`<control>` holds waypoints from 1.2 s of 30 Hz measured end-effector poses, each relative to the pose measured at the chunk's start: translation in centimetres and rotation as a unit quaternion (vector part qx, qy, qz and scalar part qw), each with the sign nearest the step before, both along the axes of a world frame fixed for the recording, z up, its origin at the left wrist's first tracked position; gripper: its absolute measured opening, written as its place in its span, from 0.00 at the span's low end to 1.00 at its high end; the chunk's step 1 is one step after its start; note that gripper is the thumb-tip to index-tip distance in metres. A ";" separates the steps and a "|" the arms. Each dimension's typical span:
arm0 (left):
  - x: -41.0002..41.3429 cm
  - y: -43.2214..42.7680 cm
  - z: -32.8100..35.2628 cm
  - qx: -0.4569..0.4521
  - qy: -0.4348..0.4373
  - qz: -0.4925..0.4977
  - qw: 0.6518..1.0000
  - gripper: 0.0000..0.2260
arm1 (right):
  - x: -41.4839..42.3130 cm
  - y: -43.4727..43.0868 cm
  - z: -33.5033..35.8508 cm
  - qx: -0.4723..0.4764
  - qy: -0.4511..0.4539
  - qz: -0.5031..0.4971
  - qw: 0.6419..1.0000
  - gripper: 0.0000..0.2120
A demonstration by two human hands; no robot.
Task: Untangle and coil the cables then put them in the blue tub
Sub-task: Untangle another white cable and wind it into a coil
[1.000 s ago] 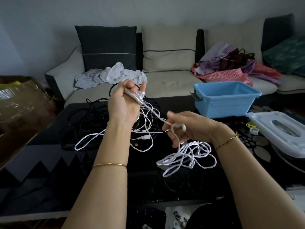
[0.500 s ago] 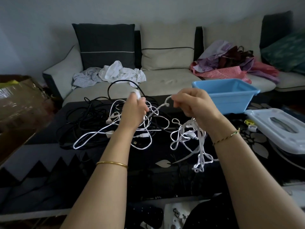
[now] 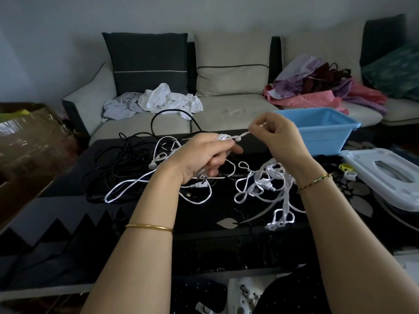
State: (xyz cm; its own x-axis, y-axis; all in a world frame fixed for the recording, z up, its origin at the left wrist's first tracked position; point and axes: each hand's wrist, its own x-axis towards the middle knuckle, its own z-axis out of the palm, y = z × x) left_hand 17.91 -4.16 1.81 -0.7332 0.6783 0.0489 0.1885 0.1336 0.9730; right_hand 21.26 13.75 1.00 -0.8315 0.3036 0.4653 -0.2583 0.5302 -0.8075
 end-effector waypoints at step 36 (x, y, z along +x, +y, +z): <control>0.4 -0.8 1.1 -0.002 -0.050 -0.017 0.999 0.13 | 1.9 -0.5 2.1 0.054 0.010 -0.021 0.998 0.04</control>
